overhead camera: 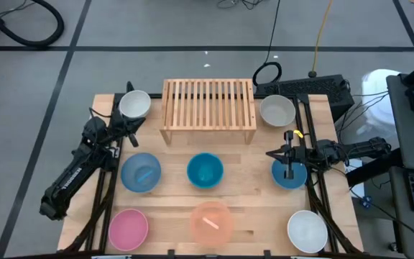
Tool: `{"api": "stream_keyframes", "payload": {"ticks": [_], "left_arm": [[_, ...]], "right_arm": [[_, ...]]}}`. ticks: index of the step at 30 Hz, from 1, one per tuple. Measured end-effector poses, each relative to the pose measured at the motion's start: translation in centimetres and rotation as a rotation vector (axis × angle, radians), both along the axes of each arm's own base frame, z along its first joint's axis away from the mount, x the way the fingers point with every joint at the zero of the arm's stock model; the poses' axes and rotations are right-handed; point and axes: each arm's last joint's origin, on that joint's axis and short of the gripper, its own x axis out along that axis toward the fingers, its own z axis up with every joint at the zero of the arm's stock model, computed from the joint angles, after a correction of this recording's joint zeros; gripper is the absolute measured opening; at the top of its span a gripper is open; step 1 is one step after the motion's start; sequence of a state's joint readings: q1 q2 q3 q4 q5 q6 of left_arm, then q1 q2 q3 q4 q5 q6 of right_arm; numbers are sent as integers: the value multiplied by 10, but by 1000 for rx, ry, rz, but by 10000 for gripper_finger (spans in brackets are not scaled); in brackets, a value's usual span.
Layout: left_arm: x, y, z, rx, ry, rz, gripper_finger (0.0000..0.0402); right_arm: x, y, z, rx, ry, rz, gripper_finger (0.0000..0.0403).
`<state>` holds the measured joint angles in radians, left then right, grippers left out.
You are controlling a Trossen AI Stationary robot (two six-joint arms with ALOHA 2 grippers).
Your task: Place and stack bowls onto a shelf
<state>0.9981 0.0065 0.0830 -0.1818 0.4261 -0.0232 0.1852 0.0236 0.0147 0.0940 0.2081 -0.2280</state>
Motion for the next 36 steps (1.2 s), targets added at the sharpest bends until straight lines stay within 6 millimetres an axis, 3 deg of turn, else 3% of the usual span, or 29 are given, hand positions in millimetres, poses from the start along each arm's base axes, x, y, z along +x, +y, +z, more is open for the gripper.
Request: {"api": "stream_keyframes", "payload": {"ticks": [14, 22, 36], "left_arm": [[0, 1, 3, -1, -34, 31, 8], [0, 1, 10, -303, -317, 53, 8], [0, 1, 10, -347, -350, 67, 8]], "right_arm": [[0, 0, 0, 8, 0, 1, 0], [0, 0, 1, 33, -7, 2, 0], [0, 0, 1, 34, -7, 2, 0]]}}
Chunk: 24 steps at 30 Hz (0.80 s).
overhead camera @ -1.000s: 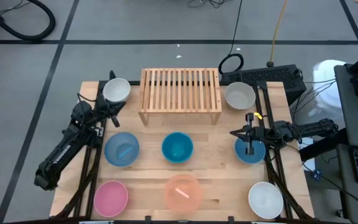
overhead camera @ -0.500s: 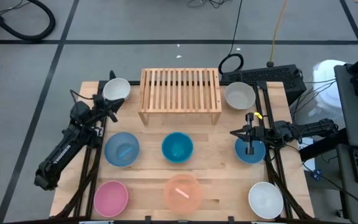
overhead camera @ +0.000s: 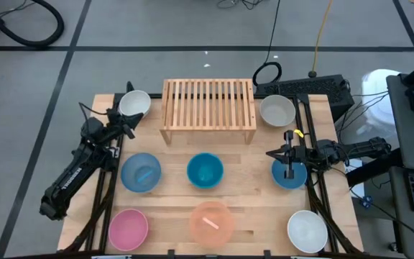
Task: Place and stack bowls onto a shelf
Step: Put the light blue bowl on the shelf
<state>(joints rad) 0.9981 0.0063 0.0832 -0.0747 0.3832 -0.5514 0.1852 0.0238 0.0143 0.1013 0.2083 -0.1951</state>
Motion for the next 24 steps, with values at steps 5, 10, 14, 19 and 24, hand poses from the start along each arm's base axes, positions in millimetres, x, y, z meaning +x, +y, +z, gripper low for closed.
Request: {"api": "stream_keyframes", "payload": {"ticks": [5, 10, 14, 19, 24], "left_arm": [[-3, -5, 20, 69, -4, -5, 8], [-15, -23, 58, 110, 102, -9, 8], [-25, -39, 89, 74, 272, -27, 7], [-33, -49, 121, 27, 482, -58, 7], [-33, -48, 133, -137, 658, -85, 7]], "right_arm": [[0, 0, 0, 0, 0, 0, 0], [0, 0, 0, 0, 0, 0, 0], [0, 0, 0, 1, -4, 0, 0], [-1, 0, 6, 61, -61, 4, 0], [-3, -1, 18, 266, -191, 35, 0]]}}
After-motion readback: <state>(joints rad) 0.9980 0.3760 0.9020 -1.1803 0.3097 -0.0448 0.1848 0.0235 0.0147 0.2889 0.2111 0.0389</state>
